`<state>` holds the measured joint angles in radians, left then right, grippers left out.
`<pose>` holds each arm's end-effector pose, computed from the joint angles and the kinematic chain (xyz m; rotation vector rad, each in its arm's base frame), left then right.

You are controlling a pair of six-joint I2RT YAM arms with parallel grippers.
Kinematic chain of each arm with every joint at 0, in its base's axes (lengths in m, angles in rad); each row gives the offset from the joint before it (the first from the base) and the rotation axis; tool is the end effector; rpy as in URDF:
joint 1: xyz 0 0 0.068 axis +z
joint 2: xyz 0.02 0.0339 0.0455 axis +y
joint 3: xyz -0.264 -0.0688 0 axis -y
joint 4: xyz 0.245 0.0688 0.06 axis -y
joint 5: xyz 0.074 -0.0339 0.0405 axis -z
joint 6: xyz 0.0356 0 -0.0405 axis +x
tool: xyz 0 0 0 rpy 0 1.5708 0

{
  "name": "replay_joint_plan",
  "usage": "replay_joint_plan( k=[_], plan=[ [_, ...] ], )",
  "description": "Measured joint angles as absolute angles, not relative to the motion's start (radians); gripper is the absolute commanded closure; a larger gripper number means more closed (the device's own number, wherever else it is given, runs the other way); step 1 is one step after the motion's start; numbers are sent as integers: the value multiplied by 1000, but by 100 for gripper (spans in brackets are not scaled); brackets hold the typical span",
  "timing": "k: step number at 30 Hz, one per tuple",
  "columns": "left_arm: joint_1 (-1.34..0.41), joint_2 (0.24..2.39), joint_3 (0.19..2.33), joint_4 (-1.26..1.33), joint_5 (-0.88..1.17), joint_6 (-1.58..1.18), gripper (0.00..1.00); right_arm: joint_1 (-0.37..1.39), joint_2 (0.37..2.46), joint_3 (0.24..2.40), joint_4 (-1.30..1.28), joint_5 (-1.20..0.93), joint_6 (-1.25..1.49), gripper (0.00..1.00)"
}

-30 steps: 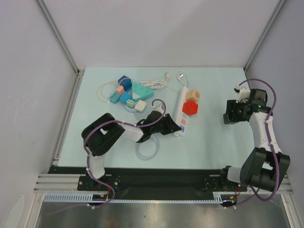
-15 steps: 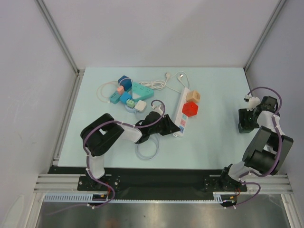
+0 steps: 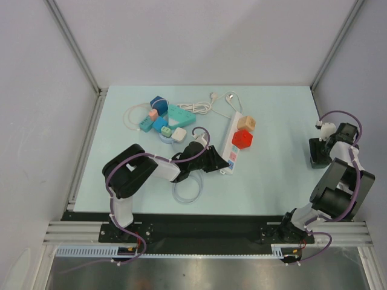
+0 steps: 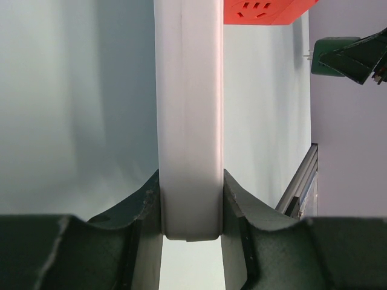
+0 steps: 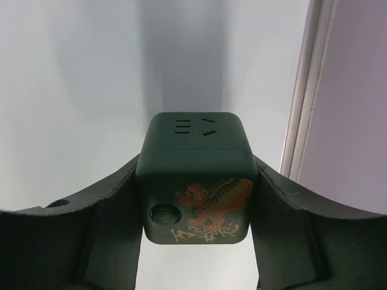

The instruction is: Pull the plug off the socket

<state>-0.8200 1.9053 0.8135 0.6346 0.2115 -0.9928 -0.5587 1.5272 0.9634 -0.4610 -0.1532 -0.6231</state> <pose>0.2473 -0.2760 0.1251 -0.0469 2.2989 -1.2746 0.2609 -0.1567 0.2037 -0.1393 2.5919 -0.2394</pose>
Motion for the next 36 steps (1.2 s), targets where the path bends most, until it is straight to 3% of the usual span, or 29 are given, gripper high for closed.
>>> replay_joint_plan(
  k=[8,15,21,25,36],
  plan=[
    [-819,1905,813,635,213,-990,100,-580,1529,953,-436,-146,-640,84],
    [-818,1905,813,635,216,-986,100,-585,1538,936,-434,-147,-653,69],
    [-818,1905,813,635,217,-985,100,-585,1538,933,-425,-147,-657,29],
    [-818,1905,813,635,217,-985,100,-585,1538,927,-429,-154,-662,15],
    [-817,1905,813,635,221,-984,100,-585,1464,926,-464,-210,-662,13]
  ],
)
